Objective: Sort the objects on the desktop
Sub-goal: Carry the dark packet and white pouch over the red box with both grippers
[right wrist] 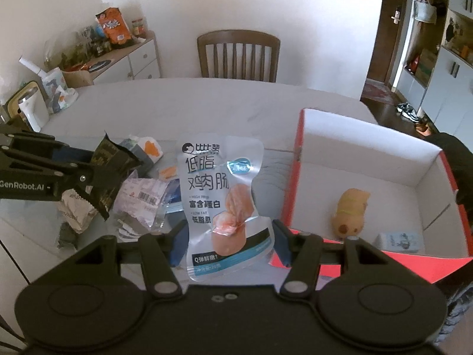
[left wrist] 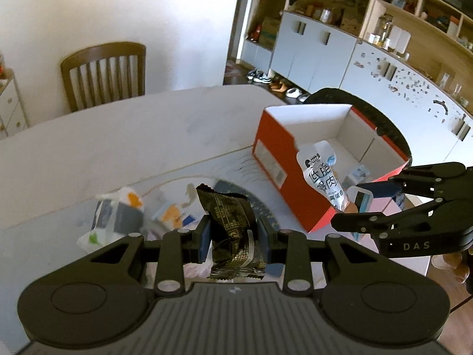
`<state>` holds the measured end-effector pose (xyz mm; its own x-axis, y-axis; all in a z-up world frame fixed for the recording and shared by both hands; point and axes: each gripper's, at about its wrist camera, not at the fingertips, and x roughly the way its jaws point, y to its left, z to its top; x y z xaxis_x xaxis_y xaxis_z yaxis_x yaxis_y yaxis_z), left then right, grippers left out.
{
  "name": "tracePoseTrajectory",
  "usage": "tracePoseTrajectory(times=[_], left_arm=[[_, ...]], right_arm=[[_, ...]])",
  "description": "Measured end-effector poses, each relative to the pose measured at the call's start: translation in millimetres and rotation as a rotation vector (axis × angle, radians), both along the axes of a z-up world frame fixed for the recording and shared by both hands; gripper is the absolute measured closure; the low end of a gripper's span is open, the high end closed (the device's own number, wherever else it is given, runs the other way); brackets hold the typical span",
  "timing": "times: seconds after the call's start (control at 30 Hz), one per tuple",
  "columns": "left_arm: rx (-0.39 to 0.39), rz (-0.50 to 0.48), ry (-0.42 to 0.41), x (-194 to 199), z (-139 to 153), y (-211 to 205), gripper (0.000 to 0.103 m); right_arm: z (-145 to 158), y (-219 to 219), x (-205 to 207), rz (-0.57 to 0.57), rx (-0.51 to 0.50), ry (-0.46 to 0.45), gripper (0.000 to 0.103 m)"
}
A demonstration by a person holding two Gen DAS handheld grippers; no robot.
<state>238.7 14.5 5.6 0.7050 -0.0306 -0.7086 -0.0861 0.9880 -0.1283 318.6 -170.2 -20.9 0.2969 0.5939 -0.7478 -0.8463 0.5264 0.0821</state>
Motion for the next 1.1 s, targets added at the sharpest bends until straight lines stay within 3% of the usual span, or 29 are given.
tracePoseTrajectory(times=[0.57,1.1], left_arm=[[0.019,-0.11,-0.039,56.7,19.5,-54.0,0.071],[0.045,-0.208,-0.01,121.5,10.1,-121.0,0.071]], right_arm=[[10.6,-48.9,45.8,-0.082,-0.008,-0.029,0.045],[3.5,-90.8,110.4,-0.124,-0.024,-0.02,0.045]])
